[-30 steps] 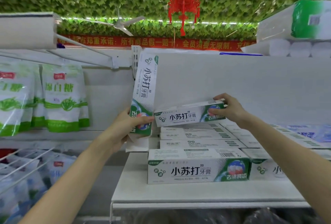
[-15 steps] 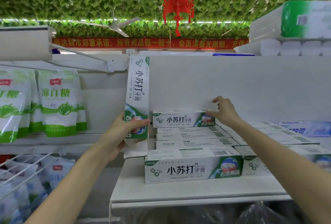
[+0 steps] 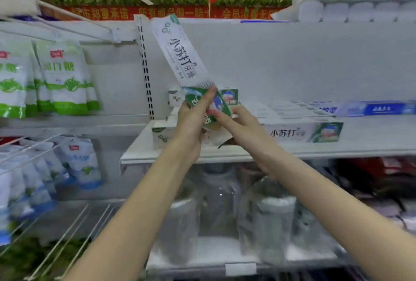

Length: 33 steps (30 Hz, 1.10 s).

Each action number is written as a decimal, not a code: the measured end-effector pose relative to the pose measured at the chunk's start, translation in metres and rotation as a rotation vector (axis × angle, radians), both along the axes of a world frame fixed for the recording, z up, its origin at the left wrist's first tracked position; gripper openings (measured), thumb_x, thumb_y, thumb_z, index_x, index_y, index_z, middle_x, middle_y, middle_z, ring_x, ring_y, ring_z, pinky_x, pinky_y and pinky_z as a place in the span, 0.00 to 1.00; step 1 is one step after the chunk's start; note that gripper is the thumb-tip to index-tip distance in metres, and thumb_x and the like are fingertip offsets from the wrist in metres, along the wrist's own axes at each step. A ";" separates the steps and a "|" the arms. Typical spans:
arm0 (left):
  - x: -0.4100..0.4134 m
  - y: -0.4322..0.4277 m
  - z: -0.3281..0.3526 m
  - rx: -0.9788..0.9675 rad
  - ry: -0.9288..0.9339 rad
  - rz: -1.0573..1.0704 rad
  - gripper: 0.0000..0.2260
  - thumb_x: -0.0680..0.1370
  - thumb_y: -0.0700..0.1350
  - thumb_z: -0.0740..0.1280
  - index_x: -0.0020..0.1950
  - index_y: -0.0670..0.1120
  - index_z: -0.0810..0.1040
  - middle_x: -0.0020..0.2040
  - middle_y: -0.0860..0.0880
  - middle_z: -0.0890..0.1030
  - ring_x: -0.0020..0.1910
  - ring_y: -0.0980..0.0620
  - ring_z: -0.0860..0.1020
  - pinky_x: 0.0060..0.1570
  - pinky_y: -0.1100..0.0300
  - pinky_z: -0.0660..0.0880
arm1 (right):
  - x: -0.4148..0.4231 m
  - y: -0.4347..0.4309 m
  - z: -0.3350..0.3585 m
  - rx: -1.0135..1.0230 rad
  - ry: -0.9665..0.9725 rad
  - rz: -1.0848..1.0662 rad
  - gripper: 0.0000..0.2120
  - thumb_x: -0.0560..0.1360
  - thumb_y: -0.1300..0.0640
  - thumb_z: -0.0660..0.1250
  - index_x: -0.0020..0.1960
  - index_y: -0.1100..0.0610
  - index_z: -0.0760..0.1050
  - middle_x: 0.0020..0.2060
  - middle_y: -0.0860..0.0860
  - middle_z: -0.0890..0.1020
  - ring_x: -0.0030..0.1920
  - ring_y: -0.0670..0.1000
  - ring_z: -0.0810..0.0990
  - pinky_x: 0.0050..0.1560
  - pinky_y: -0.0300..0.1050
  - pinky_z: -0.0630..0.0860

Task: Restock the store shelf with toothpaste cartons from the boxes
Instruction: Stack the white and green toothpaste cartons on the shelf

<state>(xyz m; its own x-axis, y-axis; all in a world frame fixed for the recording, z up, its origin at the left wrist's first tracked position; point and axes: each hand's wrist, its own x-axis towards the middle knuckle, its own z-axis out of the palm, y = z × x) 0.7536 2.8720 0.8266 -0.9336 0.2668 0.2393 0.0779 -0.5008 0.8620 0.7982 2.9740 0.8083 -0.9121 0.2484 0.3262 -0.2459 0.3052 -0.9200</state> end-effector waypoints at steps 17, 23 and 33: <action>0.193 -0.041 -0.251 -0.020 -0.475 0.242 0.13 0.78 0.42 0.68 0.60 0.43 0.70 0.60 0.41 0.78 0.57 0.48 0.80 0.49 0.59 0.79 | 0.214 0.111 -0.232 -0.249 -0.523 0.130 0.26 0.62 0.48 0.76 0.58 0.55 0.77 0.48 0.52 0.85 0.44 0.49 0.82 0.40 0.43 0.76; 0.211 -0.068 -0.353 -1.090 0.048 0.328 0.24 0.70 0.50 0.76 0.61 0.51 0.69 0.59 0.51 0.73 0.60 0.53 0.71 0.57 0.63 0.67 | 0.226 0.117 -0.346 -0.081 -0.748 0.132 0.15 0.67 0.54 0.76 0.52 0.53 0.79 0.49 0.46 0.82 0.42 0.41 0.83 0.47 0.37 0.79; 0.179 -0.082 -0.514 -1.731 -0.051 -0.752 0.31 0.67 0.71 0.64 0.64 0.54 0.74 0.60 0.53 0.79 0.56 0.51 0.77 0.57 0.57 0.73 | 0.212 0.037 -0.533 -0.216 -0.983 0.385 0.16 0.68 0.56 0.77 0.54 0.50 0.79 0.56 0.44 0.78 0.57 0.41 0.76 0.51 0.30 0.73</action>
